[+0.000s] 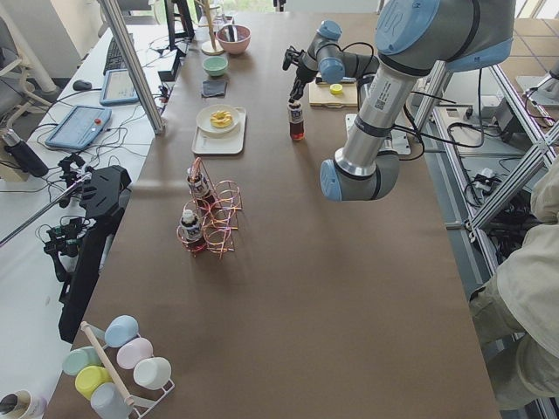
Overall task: Place tea on tray
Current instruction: 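Carry the tea bottle with the left gripper toward the table center, then release the bottle upright with the left gripper while the right arm reaches in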
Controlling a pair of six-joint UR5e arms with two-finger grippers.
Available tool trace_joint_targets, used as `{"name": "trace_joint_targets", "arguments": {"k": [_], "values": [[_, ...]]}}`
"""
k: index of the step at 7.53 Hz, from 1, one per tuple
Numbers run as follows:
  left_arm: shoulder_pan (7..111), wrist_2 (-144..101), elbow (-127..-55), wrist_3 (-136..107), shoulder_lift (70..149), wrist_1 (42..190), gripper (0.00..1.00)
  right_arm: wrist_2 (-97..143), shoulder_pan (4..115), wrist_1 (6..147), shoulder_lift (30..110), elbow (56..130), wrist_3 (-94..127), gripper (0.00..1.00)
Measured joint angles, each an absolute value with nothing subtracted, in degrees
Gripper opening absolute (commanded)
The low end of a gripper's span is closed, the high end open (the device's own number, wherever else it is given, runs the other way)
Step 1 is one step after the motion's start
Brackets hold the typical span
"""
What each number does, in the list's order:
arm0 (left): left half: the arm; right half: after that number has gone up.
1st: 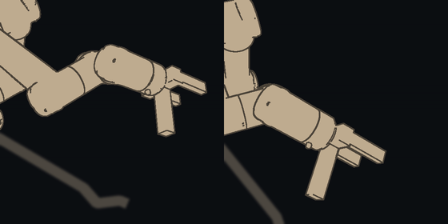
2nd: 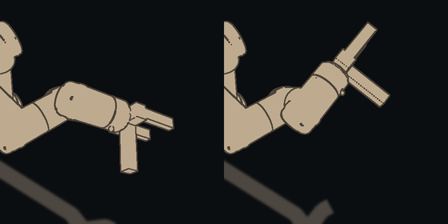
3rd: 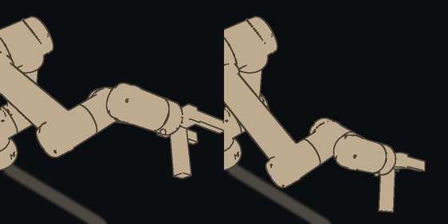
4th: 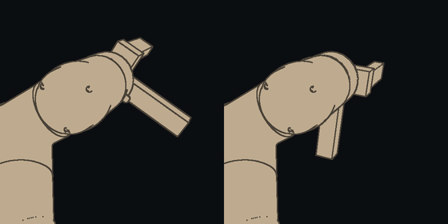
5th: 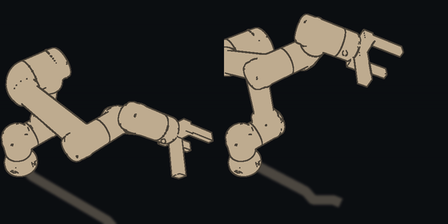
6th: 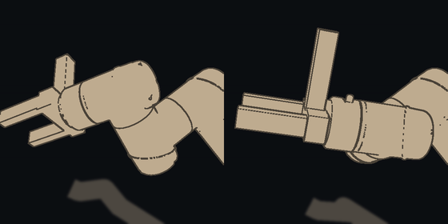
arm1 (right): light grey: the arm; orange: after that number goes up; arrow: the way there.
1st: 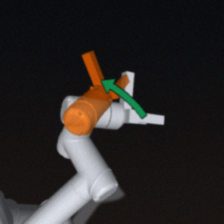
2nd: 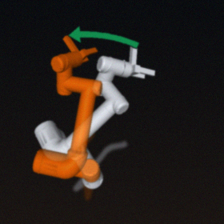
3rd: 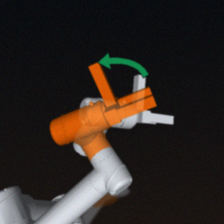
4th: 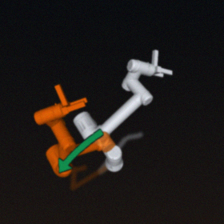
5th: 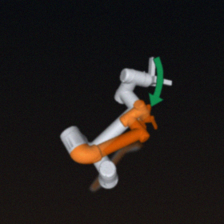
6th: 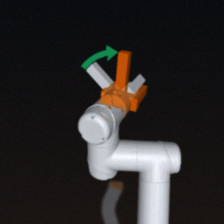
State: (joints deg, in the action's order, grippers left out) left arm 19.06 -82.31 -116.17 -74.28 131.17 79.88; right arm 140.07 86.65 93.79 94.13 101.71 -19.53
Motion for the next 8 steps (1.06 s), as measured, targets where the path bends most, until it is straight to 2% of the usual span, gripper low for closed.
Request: {"name": "trace_joint_targets", "arguments": {"k": [1,2,6,8], "values": [[19.0,-82.3,-116.1,-74.3,131.2,79.9,0.59,140.2,86.4,93.8,94.1,102.0,-19.2,1.00],[19.0,-82.2,-116.1,-74.3,131.2,79.9,0.66,140.2,85.9,93.8,93.6,102.5,-17.8,1.00],[19.6,-83.1,-116.9,-74.0,131.3,80.0,0.73,140.0,75.9,93.9,89.1,114.1,7.6,0.99],[25.7,-92.3,-117.3,-72.4,130.3,80.1,0.76,138.3,67.0,94.0,82.2,119.0,27.8,0.98]]}}
